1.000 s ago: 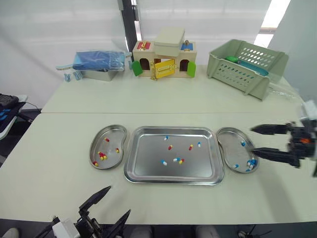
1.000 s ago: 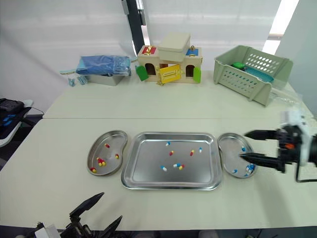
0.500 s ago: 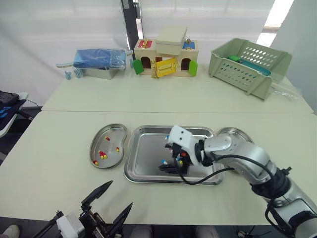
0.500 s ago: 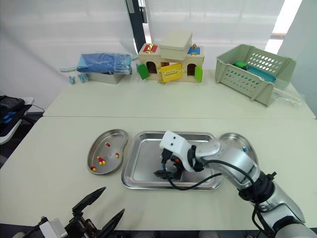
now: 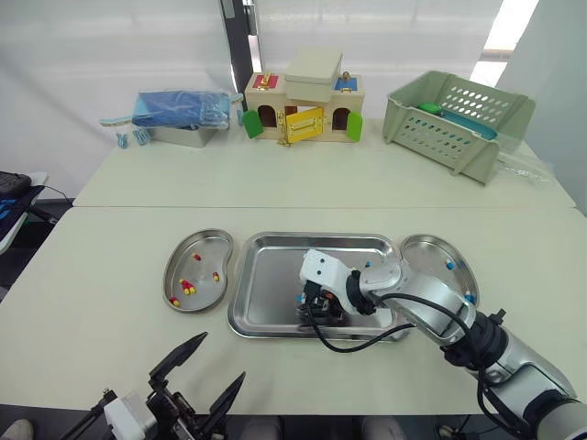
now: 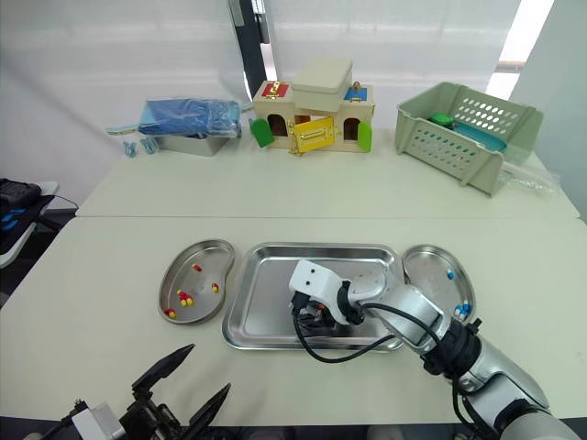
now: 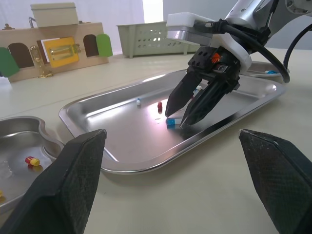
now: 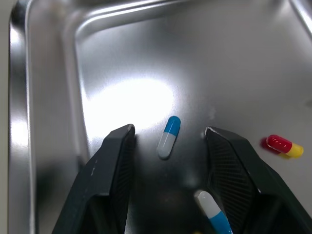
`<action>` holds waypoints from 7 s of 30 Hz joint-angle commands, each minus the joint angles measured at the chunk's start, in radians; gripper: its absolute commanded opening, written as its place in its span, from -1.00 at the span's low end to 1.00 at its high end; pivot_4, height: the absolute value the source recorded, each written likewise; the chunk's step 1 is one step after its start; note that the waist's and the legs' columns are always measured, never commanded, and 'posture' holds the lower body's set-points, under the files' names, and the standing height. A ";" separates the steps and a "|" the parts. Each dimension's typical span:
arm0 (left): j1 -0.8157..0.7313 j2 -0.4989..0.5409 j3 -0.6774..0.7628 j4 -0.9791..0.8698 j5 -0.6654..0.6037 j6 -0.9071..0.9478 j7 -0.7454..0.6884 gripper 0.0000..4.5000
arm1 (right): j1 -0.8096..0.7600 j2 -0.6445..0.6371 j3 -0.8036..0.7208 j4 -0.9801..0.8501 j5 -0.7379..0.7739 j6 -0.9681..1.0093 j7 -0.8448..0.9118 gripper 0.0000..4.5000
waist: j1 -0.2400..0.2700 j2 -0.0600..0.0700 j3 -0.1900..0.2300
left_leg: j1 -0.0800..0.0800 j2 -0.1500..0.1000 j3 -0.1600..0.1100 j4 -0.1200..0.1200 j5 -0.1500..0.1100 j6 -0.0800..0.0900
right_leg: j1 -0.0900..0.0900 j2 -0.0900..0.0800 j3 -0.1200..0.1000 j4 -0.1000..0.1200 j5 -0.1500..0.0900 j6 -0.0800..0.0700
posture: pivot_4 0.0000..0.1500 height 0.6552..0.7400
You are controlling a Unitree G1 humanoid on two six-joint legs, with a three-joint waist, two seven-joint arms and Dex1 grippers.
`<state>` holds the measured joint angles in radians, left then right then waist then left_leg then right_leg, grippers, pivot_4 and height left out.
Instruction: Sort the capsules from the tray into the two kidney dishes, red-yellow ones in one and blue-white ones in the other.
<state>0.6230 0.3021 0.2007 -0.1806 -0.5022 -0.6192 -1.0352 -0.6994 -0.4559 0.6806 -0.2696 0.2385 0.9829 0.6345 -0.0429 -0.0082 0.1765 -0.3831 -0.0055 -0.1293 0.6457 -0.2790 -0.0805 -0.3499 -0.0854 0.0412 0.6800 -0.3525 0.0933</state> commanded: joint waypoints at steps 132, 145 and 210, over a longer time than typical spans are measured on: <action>0.059 -0.022 -0.051 -0.100 0.092 -0.026 0.291 1.00 | -0.156 0.212 -0.204 0.417 -0.199 -0.211 0.088 0.41 | -0.008 -0.001 0.002 | -0.001 0.000 0.002 -0.001 0.000 -0.001 | -0.002 0.000 0.001 0.000 0.000 0.000 | 1.00 1.00; 0.063 -0.002 -0.051 -0.089 0.088 -0.034 0.280 1.00 | -0.163 0.233 -0.221 0.463 -0.229 -0.182 0.057 -0.05 | -0.013 0.000 0.002 | -0.001 0.000 0.002 -0.001 0.000 -0.001 | -0.002 0.000 0.001 0.000 0.000 0.000 | 1.00 1.00; -0.101 0.202 -0.168 -0.007 -0.033 -0.068 -0.085 1.00 | 0.466 -0.481 -0.821 0.100 0.044 -0.303 0.304 -0.59 | 0.001 -0.001 0.003 | 0.000 0.001 0.005 0.000 0.000 0.000 | 0.001 0.000 0.003 -0.001 0.000 0.000 | 1.00 1.00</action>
<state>0.5158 0.4977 0.0290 -0.1817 -0.5125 -0.6820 -1.1138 -0.2290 -0.9169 -0.1063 -0.1581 0.2840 0.6994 0.9427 -0.0418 -0.0097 0.1795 -0.3830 -0.0047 -0.1239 0.6454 -0.2789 -0.0807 -0.3484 -0.0857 0.0437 0.6794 -0.3524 0.0934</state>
